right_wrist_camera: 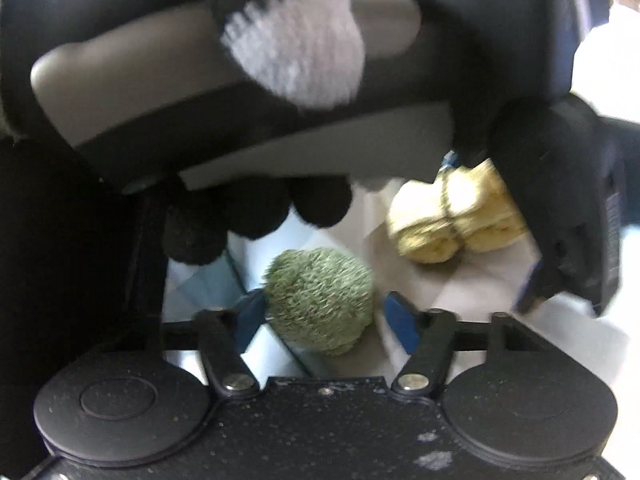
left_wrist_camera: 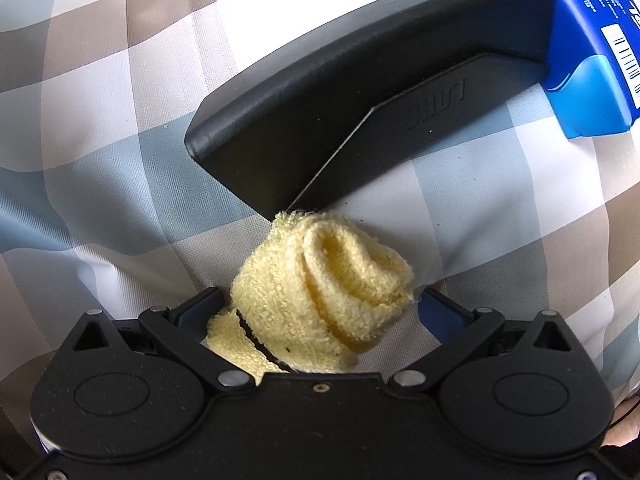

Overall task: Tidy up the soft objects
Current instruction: 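Grasp the green scrubber ball with the right gripper while the left holds the yellow towel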

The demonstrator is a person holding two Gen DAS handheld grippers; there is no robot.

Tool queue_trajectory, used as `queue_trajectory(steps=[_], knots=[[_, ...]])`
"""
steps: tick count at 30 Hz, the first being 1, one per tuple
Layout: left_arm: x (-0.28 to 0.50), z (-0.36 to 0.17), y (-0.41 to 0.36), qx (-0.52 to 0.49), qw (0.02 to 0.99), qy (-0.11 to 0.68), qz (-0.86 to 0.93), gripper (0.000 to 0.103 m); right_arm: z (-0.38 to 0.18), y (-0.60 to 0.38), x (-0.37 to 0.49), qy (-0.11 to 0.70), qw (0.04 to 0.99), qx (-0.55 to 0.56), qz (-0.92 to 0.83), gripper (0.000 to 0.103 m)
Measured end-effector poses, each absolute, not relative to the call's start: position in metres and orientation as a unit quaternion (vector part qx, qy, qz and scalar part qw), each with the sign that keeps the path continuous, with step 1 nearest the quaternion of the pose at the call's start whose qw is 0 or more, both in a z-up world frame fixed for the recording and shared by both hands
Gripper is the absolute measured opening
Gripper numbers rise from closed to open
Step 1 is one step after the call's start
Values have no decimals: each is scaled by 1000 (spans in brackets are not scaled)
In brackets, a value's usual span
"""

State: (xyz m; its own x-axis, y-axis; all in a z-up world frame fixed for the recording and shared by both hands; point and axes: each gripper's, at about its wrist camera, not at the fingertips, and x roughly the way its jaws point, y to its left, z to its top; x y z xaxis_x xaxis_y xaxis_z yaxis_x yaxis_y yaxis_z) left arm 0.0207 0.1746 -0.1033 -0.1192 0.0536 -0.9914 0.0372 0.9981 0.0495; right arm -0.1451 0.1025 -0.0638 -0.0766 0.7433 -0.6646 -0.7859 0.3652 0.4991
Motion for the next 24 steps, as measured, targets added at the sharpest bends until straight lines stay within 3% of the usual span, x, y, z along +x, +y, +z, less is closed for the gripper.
queue_trajectory(steps=[4,19,24], knots=[[24,-101,180,29,662,749,2,101,-59,99,-146,468,685,-31,558,50],[25,-97,182,29,669,743,6,101,-15,2,-148,442,755,-119,471,51],[21,-95,179,22,669,742,34,101,-13,-33,-125,448,789,-96,409,51]])
